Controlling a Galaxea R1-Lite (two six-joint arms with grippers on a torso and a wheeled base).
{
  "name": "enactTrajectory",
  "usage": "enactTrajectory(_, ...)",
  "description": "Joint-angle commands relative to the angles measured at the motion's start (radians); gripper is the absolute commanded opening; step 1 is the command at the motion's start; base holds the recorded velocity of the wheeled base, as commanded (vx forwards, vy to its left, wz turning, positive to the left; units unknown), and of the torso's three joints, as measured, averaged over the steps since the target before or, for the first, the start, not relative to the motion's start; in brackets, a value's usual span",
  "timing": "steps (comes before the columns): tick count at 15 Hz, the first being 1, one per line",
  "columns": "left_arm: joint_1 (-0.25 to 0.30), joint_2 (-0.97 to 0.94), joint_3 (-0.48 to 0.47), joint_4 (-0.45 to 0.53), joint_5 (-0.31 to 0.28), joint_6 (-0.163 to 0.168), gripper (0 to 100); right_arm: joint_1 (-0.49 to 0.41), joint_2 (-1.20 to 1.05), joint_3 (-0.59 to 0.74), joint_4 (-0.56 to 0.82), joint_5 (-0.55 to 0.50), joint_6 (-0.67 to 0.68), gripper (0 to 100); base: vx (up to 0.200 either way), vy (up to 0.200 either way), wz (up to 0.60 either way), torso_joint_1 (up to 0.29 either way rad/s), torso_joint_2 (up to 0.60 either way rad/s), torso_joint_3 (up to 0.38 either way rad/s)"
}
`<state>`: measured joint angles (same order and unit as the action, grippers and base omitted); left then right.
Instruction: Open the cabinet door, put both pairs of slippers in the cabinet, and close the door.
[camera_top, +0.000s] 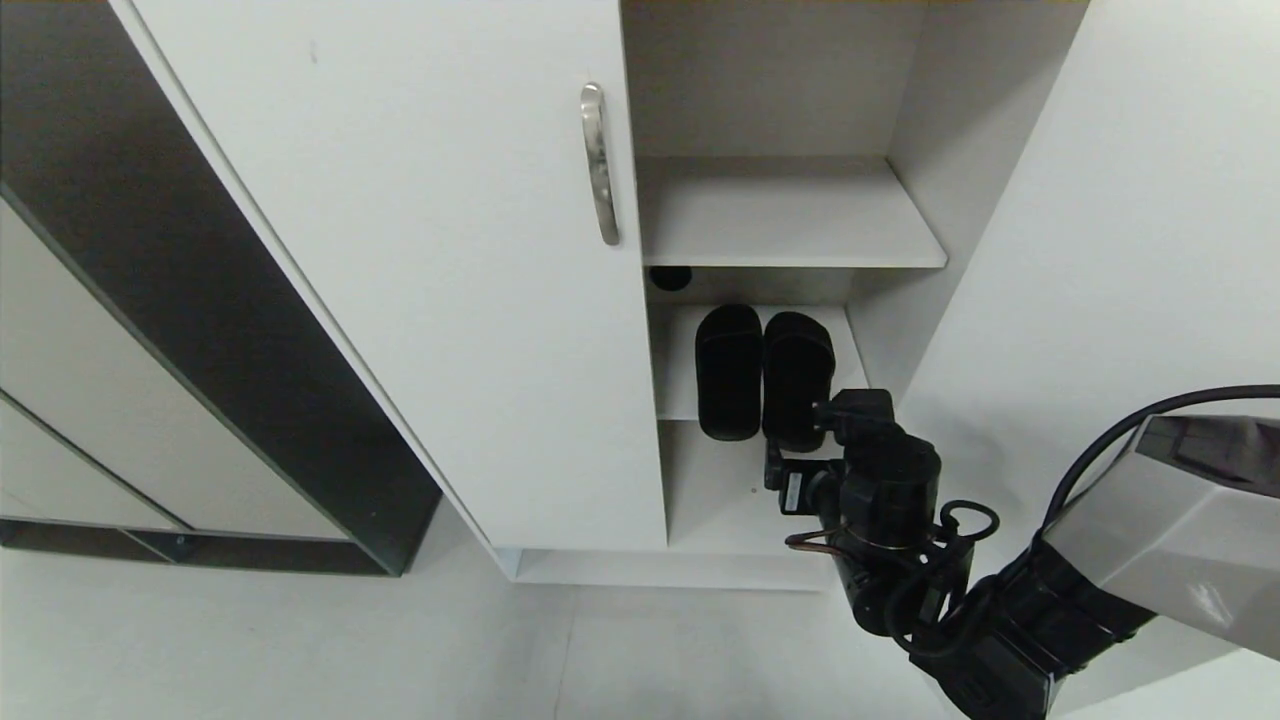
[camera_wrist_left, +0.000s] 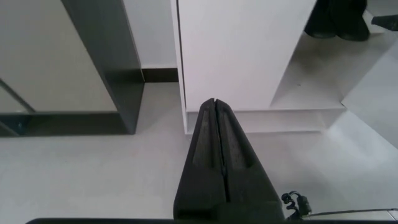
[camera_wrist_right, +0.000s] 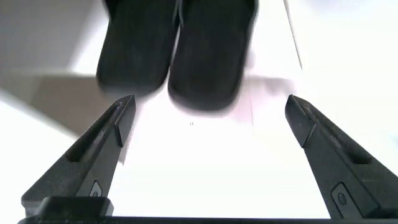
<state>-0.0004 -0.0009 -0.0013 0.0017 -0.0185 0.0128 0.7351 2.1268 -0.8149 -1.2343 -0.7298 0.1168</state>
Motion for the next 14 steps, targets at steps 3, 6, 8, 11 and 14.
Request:
enactTrajectory(3, 0.0, 0.001, 0.001, 0.0, 0.002, 0.0, 0, 0.0, 0.004, 0.006, -0.002, 0.0, 0.0, 100, 0.0, 0.0, 0.0, 0.0, 0.0, 0.0)
enactTrajectory(6, 0.0, 0.001, 0.001, 0.0, 0.0, 0.001, 0, 0.0, 0.005, 0.008, -0.005, 0.0, 0.0, 100, 0.0, 0.0, 0.0, 0.0, 0.0, 0.0)
enactTrajectory(8, 0.0, 0.001, 0.001, 0.0, 0.0, 0.001, 0, 0.0, 0.005, 0.016, -0.007, 0.0, 0.0, 100, 0.0, 0.0, 0.0, 0.0, 0.0, 0.0)
enactTrajectory(11, 0.0, 0.001, 0.001, 0.0, -0.001, 0.001, 0, 0.0, 0.01, 0.017, -0.014, -0.002, -0.002, 100, 0.0, 0.0, 0.0, 0.0, 0.0, 0.0)
enactTrajectory(14, 0.0, 0.001, 0.0, 0.0, -0.001, 0.001, 0, 0.0, 0.024, 0.017, -0.014, -0.002, -0.003, 100, 0.0, 0.0, 0.0, 0.0, 0.0, 0.0)
